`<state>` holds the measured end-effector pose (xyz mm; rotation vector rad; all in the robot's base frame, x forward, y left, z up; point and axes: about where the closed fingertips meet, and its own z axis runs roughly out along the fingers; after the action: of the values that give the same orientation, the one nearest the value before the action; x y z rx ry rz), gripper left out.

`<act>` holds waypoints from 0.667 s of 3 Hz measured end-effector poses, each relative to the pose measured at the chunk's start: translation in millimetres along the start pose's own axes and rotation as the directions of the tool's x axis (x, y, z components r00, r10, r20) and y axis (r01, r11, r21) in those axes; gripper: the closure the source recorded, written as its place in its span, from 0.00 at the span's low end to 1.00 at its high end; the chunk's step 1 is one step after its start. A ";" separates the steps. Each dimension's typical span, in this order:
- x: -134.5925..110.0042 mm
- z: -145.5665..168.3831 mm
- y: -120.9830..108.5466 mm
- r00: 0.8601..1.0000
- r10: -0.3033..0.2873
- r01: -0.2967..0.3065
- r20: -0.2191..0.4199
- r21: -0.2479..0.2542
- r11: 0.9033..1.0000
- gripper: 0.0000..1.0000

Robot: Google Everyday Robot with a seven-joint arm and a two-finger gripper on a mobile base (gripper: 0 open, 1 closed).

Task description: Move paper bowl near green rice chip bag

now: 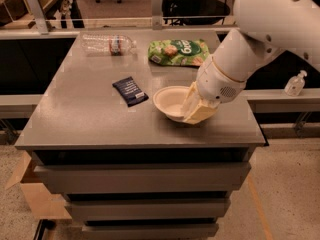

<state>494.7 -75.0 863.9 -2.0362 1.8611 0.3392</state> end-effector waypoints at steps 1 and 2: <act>16.6 -31.2 -4.3 0.999 0.048 -0.047 0.001 0.095 0.994 1.00; 36.5 -65.2 -10.9 0.995 0.099 -0.092 -0.026 0.199 0.976 1.00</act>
Offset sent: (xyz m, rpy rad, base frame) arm 0.0181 -0.1000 0.0723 -0.0358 -0.2267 -0.2775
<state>505.2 -134.6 909.1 -1.8372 1.9346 0.1366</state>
